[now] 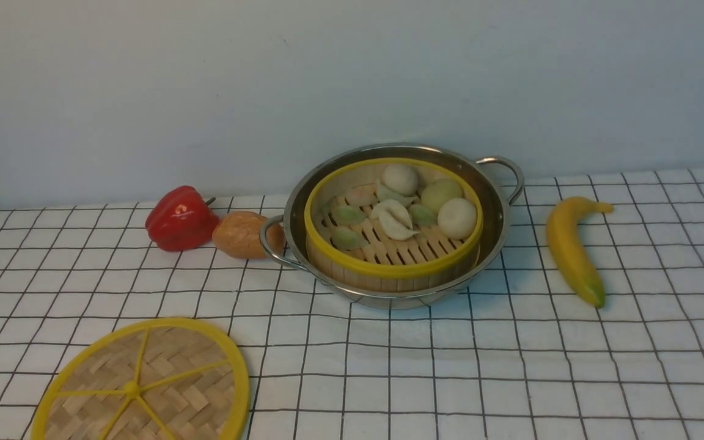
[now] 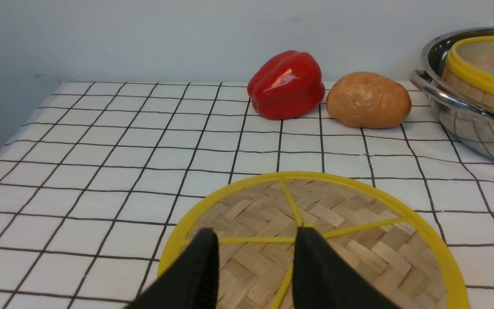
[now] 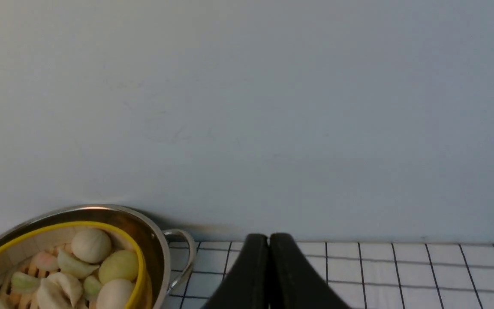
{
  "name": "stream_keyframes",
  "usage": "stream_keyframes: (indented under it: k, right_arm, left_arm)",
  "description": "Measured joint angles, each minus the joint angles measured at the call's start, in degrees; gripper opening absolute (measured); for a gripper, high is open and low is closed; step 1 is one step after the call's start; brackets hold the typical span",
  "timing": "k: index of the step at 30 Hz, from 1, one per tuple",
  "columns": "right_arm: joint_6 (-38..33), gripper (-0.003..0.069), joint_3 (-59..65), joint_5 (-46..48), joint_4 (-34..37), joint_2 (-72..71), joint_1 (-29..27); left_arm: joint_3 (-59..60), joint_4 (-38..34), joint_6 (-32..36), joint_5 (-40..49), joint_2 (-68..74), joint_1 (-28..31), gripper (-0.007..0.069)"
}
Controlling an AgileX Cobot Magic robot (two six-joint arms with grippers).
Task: Place the steamer in the pot on the white tablecloth, and put the lid on the steamer.
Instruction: 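Grasp the bamboo steamer lid lying on the table by its centre knob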
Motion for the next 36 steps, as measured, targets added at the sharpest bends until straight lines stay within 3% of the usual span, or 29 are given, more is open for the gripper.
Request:
stream_keyframes:
  k: [3,7,12,21,36]
  right_arm:
    - [-2.3,0.0027,17.1,-6.9,2.4,-10.7,-2.1]
    - [-4.6,0.004,35.4,-16.4,0.3,-25.3,-3.9]
    - [-2.8,0.0051,51.0,-21.3,-0.1,-41.8,-4.1]
    - [0.8,0.0069,54.3,-10.7,-2.2,-49.2,-4.1]
    - [1.6,0.0125,54.3,-10.0,-4.7,-52.5,-3.4]
  left_arm:
    - [0.0,0.0,0.0,0.0,0.0,0.0,0.0242]
    - [0.0,0.0,0.0,0.0,0.0,0.0,0.0242]
    - [0.0,0.0,0.0,0.0,0.0,0.0,0.0242]
    - [0.0,0.0,0.0,0.0,0.0,0.0,0.0242]
    - [0.0,0.0,0.0,0.0,0.0,0.0,0.0242]
